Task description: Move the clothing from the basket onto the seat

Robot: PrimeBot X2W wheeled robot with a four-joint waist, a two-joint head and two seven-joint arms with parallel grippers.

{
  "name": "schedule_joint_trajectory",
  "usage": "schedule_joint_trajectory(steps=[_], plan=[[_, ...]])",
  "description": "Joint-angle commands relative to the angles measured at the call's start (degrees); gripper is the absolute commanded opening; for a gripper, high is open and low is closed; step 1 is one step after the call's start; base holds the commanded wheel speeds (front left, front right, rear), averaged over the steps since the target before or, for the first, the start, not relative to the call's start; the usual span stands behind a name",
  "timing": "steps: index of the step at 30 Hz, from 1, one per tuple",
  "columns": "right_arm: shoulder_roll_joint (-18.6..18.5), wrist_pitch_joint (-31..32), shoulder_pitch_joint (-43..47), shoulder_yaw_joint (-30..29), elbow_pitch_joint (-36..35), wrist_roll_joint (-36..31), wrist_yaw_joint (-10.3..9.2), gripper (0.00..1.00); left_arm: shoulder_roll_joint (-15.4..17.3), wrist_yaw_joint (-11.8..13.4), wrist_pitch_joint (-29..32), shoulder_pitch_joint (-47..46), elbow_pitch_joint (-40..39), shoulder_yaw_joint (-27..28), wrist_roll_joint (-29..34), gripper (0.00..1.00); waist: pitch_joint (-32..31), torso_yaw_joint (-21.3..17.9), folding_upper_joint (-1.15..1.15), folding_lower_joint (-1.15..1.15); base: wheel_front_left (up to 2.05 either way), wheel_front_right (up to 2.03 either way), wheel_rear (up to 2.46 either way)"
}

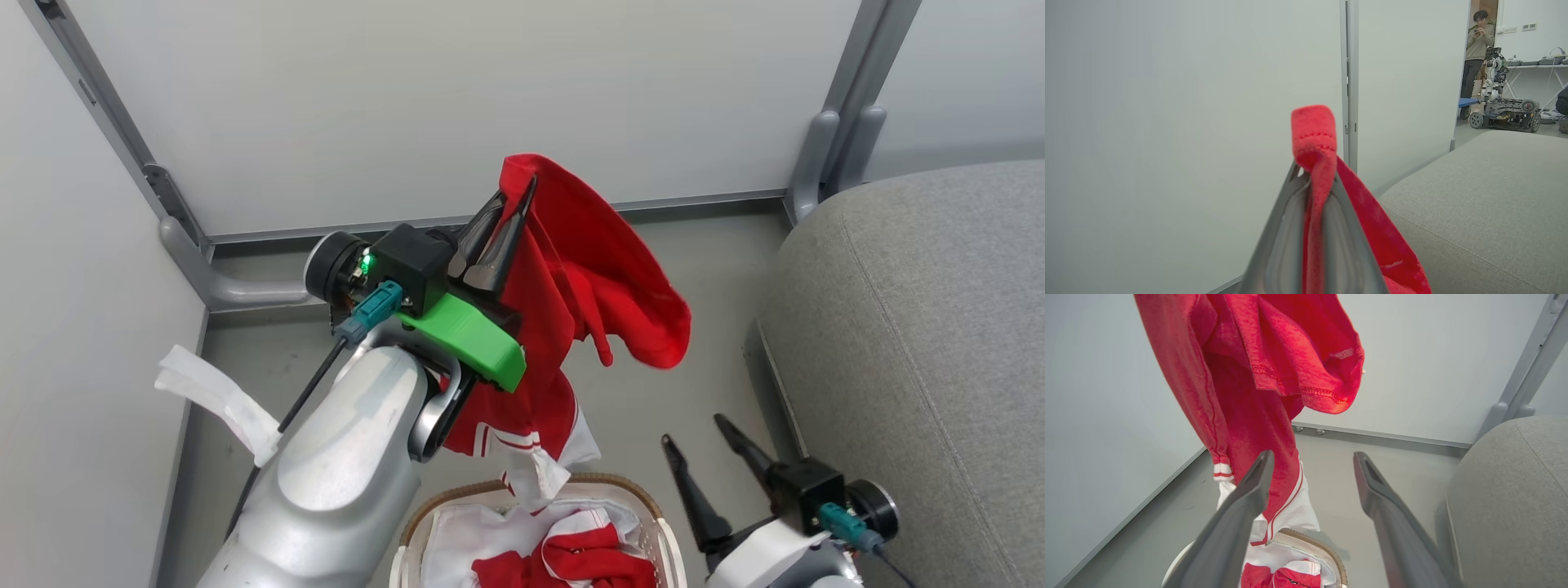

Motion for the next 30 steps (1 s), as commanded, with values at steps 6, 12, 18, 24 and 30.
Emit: schedule_joint_trajectory(steps=[6, 12, 18, 24, 30], plan=[[-0.4, -0.3, -3.2, 10.0, -0.7, 2.7, -0.04, 1.0, -0.2, 0.6, 0.0, -2.6, -1.9, -1.1, -0.5, 0.0, -0.3, 0.9, 0.0, 0.01, 0.0, 0.0, 0.0], [0.1, -0.3, -9.3, 14.1, 2.4, 1.8, -0.04, 1.0, -0.1, 2.1, 0.0, -4.3, -3.6, -5.3, -3.3, 0.0, -0.2, 2.9, 0.0, 0.01, 0.0, 0.0, 0.0], [0.6, -0.2, -14.2, 13.8, 7.3, 1.3, -0.04, 1.0, -0.1, 3.3, 0.0, -6.1, -4.8, -10.2, -6.2, 0.0, -0.4, 6.3, 0.0, 0.01, 0.0, 0.0, 0.0], [0.6, -0.2, -16.4, 14.6, 11.2, 4.8, -0.04, 0.93, -0.1, 3.9, 0.0, -6.2, -5.2, -14.7, -8.6, 0.0, -0.9, 9.3, 0.0, 0.01, 0.0, 0.0, 0.0], [0.5, -0.2, -15.3, 15.0, 12.8, 7.2, -0.04, 0.0, -0.1, 5.4, 0.0, -4.3, -3.0, -14.5, -8.8, 0.31, -0.4, 8.3, 0.0, 0.01, 0.0, 0.0, 0.0]])
